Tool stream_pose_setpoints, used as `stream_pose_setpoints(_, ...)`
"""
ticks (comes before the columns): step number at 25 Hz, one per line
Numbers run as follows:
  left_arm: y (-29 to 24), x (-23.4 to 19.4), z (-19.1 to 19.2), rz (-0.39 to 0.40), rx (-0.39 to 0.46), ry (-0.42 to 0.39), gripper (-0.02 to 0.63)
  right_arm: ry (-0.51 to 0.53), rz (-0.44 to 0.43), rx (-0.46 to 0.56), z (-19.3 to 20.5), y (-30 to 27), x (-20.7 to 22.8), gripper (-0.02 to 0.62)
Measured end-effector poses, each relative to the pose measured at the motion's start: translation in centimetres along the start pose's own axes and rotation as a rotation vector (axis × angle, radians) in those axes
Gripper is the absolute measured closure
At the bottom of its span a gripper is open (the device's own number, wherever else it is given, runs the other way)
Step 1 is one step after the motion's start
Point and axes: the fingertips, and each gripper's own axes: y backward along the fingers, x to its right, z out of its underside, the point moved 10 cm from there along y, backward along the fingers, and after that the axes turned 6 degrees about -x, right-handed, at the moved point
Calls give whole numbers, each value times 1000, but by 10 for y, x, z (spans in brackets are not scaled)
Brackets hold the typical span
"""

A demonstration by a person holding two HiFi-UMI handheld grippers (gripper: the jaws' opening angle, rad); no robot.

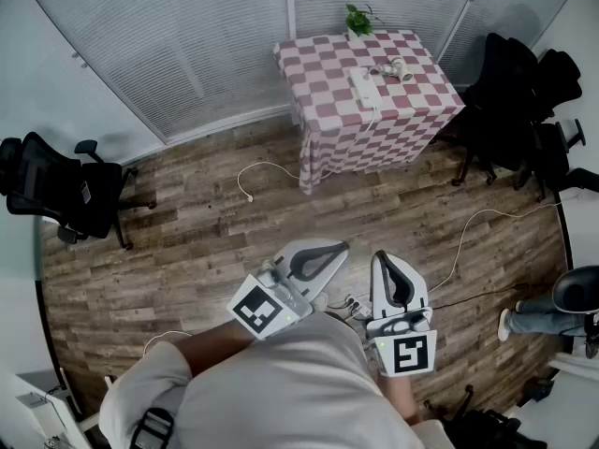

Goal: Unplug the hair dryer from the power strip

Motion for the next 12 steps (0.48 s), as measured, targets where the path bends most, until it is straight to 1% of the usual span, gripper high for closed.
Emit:
stream_pose_setpoints(8, -9, 11, 2, -8, -10, 1, 575, -7, -6, 20, 3, 9, 10, 564)
stream_pose_setpoints(12, -16, 16, 6, -22, -18, 0, 575, -4, -41, 44, 9, 15, 22, 563)
